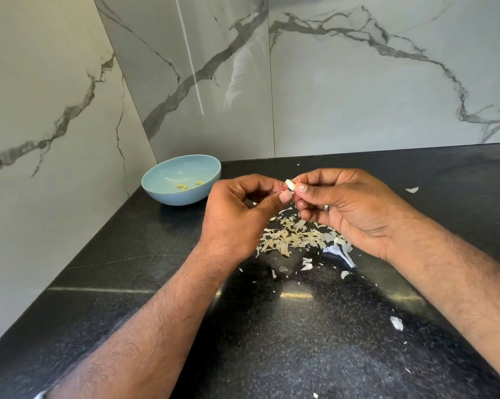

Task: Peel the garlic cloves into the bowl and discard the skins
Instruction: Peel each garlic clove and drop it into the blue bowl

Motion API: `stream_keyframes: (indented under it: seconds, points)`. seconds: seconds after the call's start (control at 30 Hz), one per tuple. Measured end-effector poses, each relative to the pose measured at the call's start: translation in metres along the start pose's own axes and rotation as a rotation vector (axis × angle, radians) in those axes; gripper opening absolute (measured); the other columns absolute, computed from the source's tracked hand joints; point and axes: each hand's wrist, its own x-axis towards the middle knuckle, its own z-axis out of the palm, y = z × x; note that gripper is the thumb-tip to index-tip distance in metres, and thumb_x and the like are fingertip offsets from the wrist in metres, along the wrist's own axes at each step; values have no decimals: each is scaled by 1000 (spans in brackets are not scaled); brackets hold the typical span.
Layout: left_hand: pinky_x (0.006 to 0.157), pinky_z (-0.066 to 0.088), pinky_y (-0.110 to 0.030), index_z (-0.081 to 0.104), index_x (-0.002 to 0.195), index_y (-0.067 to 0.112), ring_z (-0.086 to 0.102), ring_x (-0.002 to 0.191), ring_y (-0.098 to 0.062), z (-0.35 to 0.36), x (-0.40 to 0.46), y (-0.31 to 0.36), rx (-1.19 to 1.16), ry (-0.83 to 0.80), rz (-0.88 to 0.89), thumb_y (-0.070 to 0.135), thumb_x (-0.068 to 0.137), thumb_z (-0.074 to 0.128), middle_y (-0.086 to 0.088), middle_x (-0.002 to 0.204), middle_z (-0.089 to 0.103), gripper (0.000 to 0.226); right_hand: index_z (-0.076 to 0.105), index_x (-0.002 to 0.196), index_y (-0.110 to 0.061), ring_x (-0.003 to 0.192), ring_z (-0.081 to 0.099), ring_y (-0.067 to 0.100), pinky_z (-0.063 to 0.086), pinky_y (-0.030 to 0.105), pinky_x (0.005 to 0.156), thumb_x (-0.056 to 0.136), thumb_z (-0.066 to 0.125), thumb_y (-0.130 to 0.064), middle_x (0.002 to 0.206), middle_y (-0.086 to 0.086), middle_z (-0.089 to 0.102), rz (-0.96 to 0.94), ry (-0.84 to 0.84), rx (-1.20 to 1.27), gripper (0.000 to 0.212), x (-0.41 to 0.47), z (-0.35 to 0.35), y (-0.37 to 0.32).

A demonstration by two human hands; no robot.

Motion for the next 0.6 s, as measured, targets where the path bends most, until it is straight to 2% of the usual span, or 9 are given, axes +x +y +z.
stream_keyframes:
  seconds: [0.17,0.27,0.33,0.47,0.6]
  points:
    - [66,51,-19,83,96,17,65,69,-1,0,-1,1,12,-3,10,16,93,83,6,84,80,3,80,98,-6,81,66,19,58,35,71,74,79,-8,98,18,75,-12,11,-68,24,0,-1,3]
    - [68,54,-27,82,94,17,67,72,-13,1,-1,1,-33,-1,-12,17,95,82,2,84,80,1,79,102,-4,84,68,20,59,37,73,77,79,-9,105,21,77,-37,30,-140,26,0,-1,2]
    - [69,56,-31,82,93,18,68,73,-21,0,0,0,-23,-2,-20,18,96,81,1,84,80,2,79,104,-3,83,69,20,59,39,76,81,79,-6,103,21,78,-72,51,-201,23,-1,-1,3]
    - [68,55,-30,81,93,18,68,72,-18,-2,2,-3,9,-18,-2,17,95,82,2,83,79,1,80,104,-6,78,69,18,61,39,75,91,77,-7,95,16,79,-183,61,-375,14,0,1,3]
    - [74,61,-35,81,96,13,75,82,-24,-1,2,-4,-37,-25,14,14,91,85,-1,89,81,7,78,105,-4,77,68,21,60,37,71,94,74,-10,95,21,78,-209,29,-353,14,0,2,4]
